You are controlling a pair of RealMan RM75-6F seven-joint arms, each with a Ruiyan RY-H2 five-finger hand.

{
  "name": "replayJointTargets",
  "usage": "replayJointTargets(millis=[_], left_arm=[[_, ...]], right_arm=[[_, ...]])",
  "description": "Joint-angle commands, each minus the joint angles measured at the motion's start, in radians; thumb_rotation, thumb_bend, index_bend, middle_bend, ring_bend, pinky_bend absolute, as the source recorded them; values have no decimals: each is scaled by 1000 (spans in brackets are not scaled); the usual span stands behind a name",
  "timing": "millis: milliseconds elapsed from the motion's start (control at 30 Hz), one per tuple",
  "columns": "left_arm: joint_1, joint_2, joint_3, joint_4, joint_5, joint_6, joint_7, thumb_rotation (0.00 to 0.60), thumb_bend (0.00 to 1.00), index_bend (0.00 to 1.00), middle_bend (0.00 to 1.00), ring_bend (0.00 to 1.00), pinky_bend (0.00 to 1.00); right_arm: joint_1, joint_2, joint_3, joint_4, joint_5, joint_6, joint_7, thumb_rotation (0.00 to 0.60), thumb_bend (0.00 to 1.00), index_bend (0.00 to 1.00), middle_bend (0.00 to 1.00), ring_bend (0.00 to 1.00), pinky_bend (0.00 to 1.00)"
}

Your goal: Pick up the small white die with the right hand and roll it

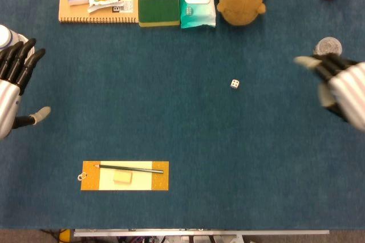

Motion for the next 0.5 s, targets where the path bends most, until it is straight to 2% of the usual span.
replayJointTargets(millis=[33, 233, 500], left_arm=[[-9, 20, -9, -24, 13, 8, 18, 600, 50, 11, 0, 0, 107], [-17, 39, -23, -57, 17, 21, 37, 600, 50, 11, 0, 0, 107], [-15, 35, -59, -82, -49, 10, 115, 600, 50, 11, 0, 0, 94]], right_arm=[[-222, -3, -26, 55, -158, 281, 50, 600, 281, 236, 282, 294, 610], [-389, -36, -36, 116, -155, 427, 100, 600, 264, 236, 268, 276, 543], [-444, -62, 29, 198, -92, 422, 233, 600, 264, 236, 268, 266, 535]])
